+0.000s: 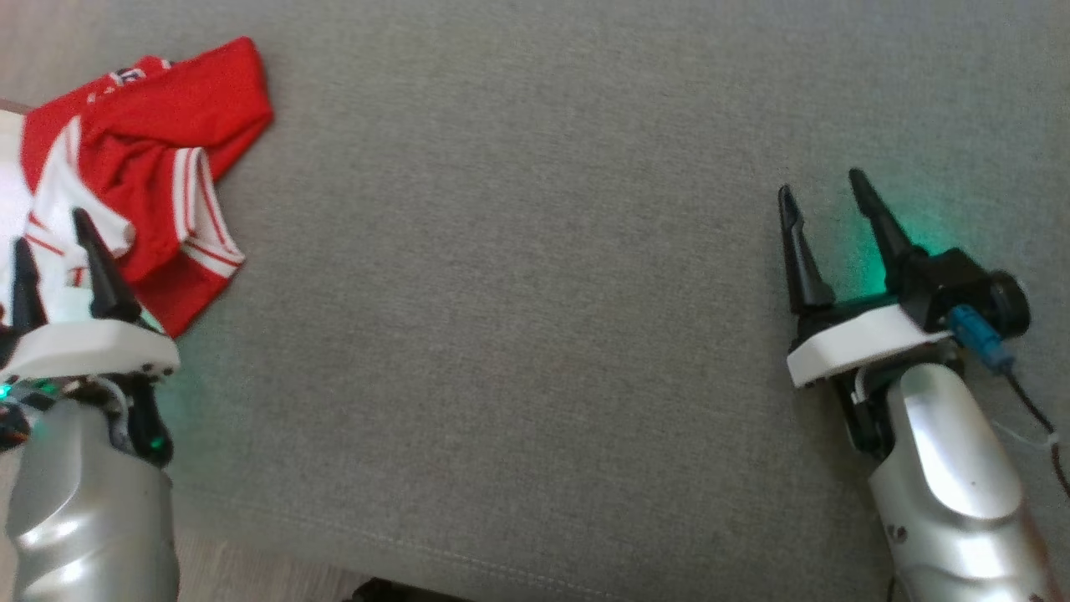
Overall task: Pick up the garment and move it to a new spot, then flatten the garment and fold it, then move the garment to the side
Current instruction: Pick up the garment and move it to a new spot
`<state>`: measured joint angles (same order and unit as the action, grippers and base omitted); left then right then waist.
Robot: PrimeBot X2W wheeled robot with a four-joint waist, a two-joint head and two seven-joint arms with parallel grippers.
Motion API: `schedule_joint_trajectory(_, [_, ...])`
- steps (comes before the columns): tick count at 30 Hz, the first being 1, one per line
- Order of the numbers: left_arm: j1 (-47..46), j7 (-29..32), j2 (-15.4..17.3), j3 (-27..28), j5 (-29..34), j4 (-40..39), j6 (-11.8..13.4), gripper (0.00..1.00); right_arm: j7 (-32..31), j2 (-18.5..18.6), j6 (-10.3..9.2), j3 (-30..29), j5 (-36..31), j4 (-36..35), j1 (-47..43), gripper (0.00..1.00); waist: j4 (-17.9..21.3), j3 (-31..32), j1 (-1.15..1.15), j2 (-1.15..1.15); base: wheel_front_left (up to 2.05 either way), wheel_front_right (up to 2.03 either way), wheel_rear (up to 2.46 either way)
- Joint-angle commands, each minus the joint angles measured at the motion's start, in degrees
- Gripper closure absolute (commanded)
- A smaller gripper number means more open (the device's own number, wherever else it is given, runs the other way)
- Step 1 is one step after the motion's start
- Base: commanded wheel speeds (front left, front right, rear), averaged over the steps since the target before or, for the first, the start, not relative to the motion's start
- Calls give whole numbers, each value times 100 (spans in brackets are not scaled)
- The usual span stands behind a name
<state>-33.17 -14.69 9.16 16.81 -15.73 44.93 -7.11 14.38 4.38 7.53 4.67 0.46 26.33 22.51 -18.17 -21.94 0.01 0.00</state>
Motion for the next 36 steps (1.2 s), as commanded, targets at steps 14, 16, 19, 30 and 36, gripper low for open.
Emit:
schedule_joint_trajectory(14, [-682, -27, 583, -281, -558, 1538, -36, 100, 62, 200, -4, 157, 8, -389, 115, 0, 303, -412, -1, 0, 0, 0, 0])
schedule_joint_trajectory(16, [-670, -28, 675, -255, -480, 1235, -36, 100, 62, 170, -4, 155, 27, -370, 110, 0, 325, -358, -1, 0, 0, 0, 0])
schedule_joint_trajectory(19, [-652, -29, 746, -181, -262, 521, -36, 100, 62, 91, -4, 134, 80, -361, 84, 0, 409, -211, -1, 0, 0, 0, 0])
schedule_joint_trajectory(30, [-859, -30, 929, -1140, 66, -1549, -37, 100, 62, -139, -4, 446, 449, -286, -107, 0, 1512, 488, -1, 0, 0, 0, 0])
schedule_joint_trajectory(36, [-978, -30, 746, -2230, -172, -1995, -37, 100, 62, -148, -4, 1034, 991, -333, -81, 0, 2474, 650, -1, 0, 0, 0, 0])
